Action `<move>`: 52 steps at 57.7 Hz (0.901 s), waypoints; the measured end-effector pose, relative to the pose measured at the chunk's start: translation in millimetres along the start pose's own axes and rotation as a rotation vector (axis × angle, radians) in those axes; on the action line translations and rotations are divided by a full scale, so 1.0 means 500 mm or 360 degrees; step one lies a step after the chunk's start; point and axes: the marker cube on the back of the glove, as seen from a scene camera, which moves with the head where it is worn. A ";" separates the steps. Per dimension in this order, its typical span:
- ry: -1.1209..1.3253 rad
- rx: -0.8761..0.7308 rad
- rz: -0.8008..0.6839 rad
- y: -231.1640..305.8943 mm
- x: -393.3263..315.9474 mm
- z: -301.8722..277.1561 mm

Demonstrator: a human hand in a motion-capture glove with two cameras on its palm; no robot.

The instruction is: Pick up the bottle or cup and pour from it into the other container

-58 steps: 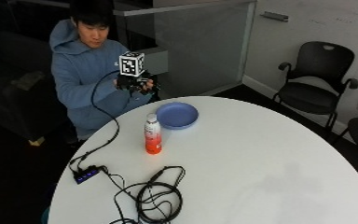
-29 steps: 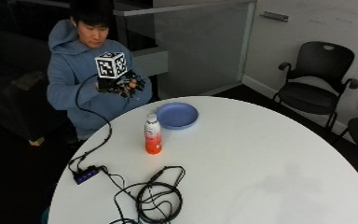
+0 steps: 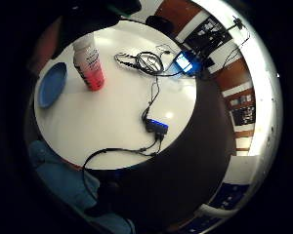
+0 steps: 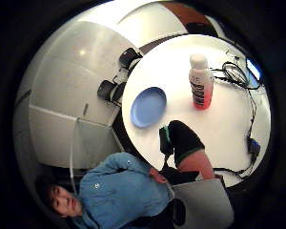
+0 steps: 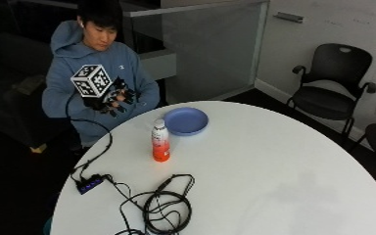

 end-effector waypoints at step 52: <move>-0.1038 0.0153 0.0207 -0.098 0.182 0.156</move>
